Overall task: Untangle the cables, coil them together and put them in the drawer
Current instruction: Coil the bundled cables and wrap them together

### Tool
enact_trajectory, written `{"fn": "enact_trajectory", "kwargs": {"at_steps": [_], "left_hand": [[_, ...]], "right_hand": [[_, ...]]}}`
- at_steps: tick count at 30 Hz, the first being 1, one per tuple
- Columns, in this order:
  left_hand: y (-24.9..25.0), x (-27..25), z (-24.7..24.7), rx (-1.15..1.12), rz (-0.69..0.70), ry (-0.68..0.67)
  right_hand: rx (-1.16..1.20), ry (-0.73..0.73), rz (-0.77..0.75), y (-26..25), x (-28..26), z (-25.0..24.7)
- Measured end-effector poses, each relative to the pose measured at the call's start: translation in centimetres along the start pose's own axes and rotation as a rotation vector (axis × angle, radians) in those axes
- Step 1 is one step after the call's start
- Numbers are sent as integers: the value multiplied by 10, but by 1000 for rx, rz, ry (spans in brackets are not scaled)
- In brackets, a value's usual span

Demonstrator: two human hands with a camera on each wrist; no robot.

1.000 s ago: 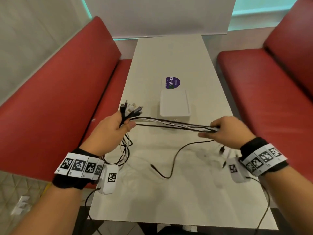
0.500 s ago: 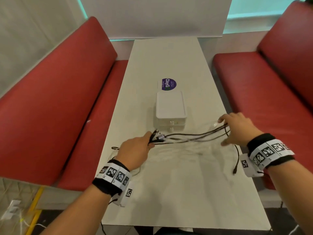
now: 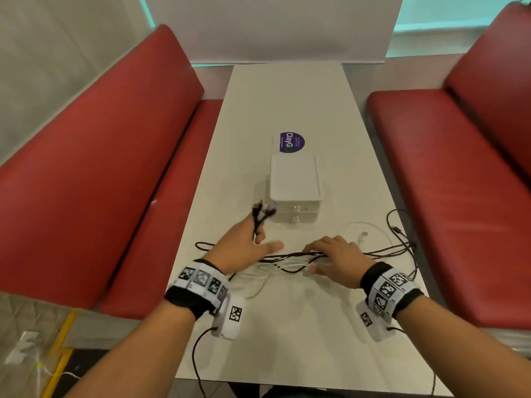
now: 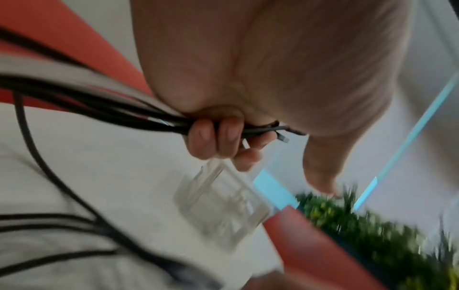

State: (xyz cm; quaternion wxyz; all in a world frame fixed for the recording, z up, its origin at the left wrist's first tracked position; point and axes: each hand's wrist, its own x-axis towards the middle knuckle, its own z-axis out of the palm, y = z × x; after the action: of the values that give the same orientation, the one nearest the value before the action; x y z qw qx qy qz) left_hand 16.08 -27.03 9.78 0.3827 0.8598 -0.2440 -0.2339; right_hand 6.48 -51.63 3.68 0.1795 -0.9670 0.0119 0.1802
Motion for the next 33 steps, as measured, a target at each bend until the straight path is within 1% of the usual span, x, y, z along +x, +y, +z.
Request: {"fn": "enact_trajectory", "kwargs": {"at_steps": [2, 3, 4, 5, 6, 7, 8, 9, 10, 12, 14, 15, 16, 17, 18, 20, 21, 22, 23, 25, 26, 30, 33], "left_hand": [[13, -8, -18, -509, -55, 26], [21, -13, -25, -738, -94, 3], [31, -19, -30, -915, -109, -35], [42, -24, -31, -1055, -96, -73], [53, -29, -30, -1154, -66, -88], [62, -33, -27, -1231, -22, -88], [69, -35, -22, -1278, 31, -71], [75, -34, -18, -1309, 81, -42], [78, -33, -15, -1321, 117, -8], [78, -29, -15, -1321, 139, 47], [73, -27, -21, -1339, 115, 82], [70, -28, -25, -1366, 77, 93], [67, -27, -27, -1394, 34, 103], [65, -27, -27, -1407, -4, 114], [63, -27, -25, -1401, -38, 130], [63, -27, -20, -1355, -86, 164], [65, -26, -18, -1340, -102, 174], [65, -26, -17, -1331, -114, 183], [65, -26, -17, -1321, -118, 192], [61, -24, -19, -1292, -122, 215], [58, -23, -20, -1270, -132, 225], [40, -21, -21, -1177, -215, 248], [36, -26, -15, -1189, -280, 225]], "right_hand": [[-122, -36, 27, 1, -3, -9], [-106, -43, 14, -2, -5, -18], [-13, -27, -25, -9, -7, -30], [149, 11, -93, -20, -12, -42], [353, 49, -183, -36, -17, -54], [561, 57, -276, -53, -21, -64], [777, 17, -370, -72, -24, -71], [965, -54, -435, -88, -27, -73], [1118, -120, -457, -103, -30, -72], [1219, -138, -412, -122, -31, -62], [1216, -87, -347, -129, -34, -49], [1170, -19, -336, -128, -36, -43], [1092, 79, -338, -125, -38, -40], [967, 164, -350, -120, -38, -37], [810, 204, -361, -115, -38, -35], [436, 203, -349, -111, -38, -32], [337, 200, -335, -111, -37, -31], [335, 193, -319, -111, -37, -31], [432, 172, -301, -111, -37, -31], [701, 107, -245, -113, -39, -38], [741, 100, -231, -113, -41, -41], [537, 160, -262, -111, -45, -46], [478, 128, -227, -112, -42, -42]]}}
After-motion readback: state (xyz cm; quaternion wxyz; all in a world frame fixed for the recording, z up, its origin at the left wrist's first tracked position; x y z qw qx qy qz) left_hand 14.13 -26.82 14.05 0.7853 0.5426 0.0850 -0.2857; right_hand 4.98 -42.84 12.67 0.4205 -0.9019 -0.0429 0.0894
